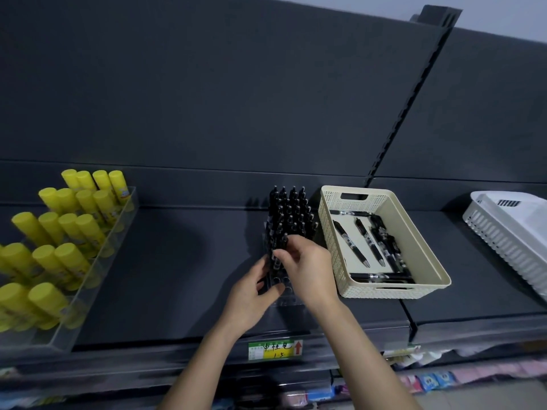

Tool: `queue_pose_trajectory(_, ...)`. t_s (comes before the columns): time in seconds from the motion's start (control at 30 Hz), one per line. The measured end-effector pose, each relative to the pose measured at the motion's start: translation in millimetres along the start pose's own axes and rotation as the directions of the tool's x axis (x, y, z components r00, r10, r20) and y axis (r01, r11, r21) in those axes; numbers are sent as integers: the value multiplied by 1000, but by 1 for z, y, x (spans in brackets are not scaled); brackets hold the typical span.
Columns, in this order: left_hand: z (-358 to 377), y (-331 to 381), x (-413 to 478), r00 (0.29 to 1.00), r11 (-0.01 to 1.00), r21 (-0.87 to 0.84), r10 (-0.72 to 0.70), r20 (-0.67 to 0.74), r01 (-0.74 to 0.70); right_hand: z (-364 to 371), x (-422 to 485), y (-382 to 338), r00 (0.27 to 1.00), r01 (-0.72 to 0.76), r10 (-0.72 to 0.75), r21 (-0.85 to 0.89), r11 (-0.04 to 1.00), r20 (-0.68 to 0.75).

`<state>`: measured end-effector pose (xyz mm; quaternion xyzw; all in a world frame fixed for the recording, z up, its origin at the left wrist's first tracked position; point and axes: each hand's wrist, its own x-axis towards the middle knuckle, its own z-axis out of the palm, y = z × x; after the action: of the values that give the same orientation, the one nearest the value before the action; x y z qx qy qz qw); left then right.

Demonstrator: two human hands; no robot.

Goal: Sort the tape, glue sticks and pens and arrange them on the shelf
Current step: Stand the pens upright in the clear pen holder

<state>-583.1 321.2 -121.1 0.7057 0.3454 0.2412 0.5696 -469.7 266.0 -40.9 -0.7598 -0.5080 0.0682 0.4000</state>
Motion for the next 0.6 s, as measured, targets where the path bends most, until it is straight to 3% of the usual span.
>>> queue_pose_trajectory(0.4, 0, 0, 0, 999, 999, 9, -39, -5, 39, -2, 6, -4, 1000, 1, 3, -137, 991, 25)
queue_pose_trajectory(0.6, -1, 7, -2, 998, 997, 69, -41, -38, 44, -7, 3, -1, 999, 5, -1, -112, 994, 38)
